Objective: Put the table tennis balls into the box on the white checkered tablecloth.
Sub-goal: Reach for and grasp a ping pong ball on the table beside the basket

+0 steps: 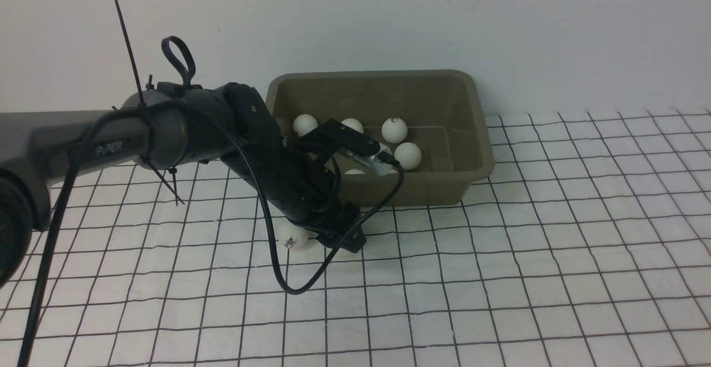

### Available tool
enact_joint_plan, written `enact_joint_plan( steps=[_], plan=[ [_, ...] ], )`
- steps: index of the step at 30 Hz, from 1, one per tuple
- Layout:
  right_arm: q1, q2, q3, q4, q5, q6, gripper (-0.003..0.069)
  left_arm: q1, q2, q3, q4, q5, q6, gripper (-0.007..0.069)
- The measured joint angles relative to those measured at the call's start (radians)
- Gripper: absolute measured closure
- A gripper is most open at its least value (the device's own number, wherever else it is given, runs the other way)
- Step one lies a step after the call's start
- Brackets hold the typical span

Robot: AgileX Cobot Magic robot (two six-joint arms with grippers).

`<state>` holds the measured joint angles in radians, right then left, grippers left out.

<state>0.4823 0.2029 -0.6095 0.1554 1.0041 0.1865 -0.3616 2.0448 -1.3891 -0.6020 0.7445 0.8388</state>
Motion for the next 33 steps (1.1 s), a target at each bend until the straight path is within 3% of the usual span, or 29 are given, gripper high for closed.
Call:
enact_joint_plan(
  steps=[33],
  plan=[
    [0.000,0.000,0.000,0.012,-0.014,0.000,0.0676,-0.002,0.006,0.006,-0.012,-0.041,0.030,0.0153]
  ],
)
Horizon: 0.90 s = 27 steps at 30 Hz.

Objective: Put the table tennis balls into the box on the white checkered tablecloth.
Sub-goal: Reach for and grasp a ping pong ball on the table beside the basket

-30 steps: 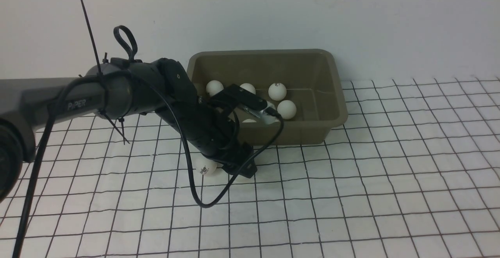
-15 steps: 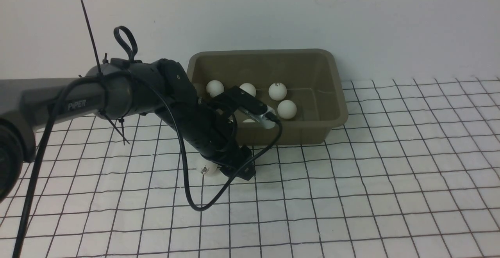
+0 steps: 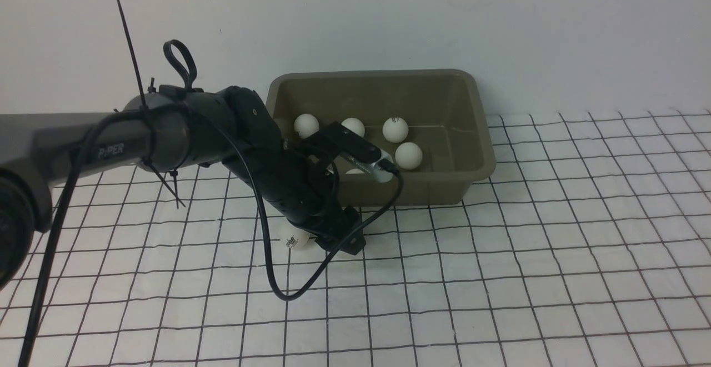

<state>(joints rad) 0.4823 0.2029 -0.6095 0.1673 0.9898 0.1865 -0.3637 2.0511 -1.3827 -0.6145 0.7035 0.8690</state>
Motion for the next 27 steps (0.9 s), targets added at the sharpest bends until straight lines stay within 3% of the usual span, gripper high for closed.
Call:
enact_joint_plan(
  steps=[27],
  plan=[
    [0.000,0.000,0.000,0.011,0.000,0.000,0.0676,0.035,-0.035,0.003,0.002,0.043,-0.032,0.0154]
  ],
)
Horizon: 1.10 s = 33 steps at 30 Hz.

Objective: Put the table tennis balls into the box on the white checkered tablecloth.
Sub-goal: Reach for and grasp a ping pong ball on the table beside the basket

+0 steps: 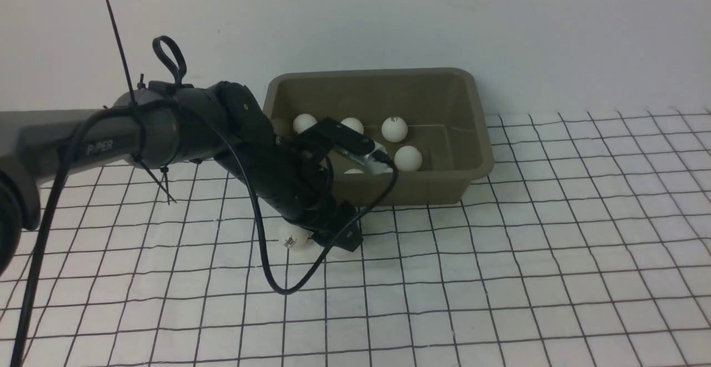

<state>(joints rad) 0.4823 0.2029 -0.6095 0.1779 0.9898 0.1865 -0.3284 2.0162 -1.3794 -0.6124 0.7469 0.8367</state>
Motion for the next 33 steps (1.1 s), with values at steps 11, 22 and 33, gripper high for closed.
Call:
enact_joint_plan(
  steps=[11,22,33],
  plan=[
    [0.000,0.000,0.000,-0.020,-0.009,0.000,0.0676,0.023,-0.003,0.000,0.032,0.095,-0.001,0.0190],
    [0.000,0.000,0.000,-0.020,-0.015,0.000,0.0676,0.023,-0.003,0.000,0.035,0.168,-0.010,0.0262],
    [0.000,0.000,0.000,-0.021,-0.020,-0.014,0.0676,0.025,-0.004,0.000,0.037,0.312,-0.083,0.0262]
  ],
)
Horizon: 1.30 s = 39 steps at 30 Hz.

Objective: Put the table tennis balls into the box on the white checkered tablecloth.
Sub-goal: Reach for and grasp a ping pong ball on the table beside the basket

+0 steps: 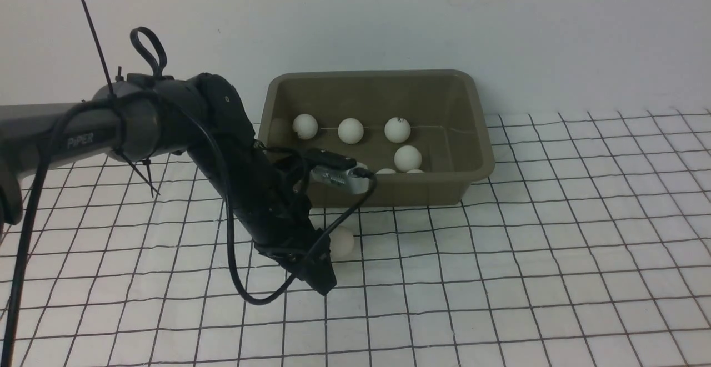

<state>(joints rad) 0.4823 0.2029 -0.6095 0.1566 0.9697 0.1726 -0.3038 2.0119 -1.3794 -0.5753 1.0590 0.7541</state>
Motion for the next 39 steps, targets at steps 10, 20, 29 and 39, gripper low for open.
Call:
enact_joint_plan(
  steps=[10,20,29,39],
  plan=[
    [0.000,0.000,0.000,-0.001,-0.002,-0.009,0.0676,0.001,-0.191,0.000,0.086,0.129,-0.088,0.0494],
    [0.000,0.000,0.000,-0.028,-0.002,-0.009,0.0676,0.017,-0.565,0.107,0.117,0.071,-0.172,0.0629],
    [0.000,0.000,0.000,-0.030,-0.002,-0.030,0.0676,0.166,-0.785,0.572,-0.133,-0.340,-0.173,0.0629],
    [0.000,0.000,0.000,-0.020,-0.002,-0.035,0.0676,0.181,-0.581,0.673,-0.689,-0.622,0.512,0.0512]
  ],
)
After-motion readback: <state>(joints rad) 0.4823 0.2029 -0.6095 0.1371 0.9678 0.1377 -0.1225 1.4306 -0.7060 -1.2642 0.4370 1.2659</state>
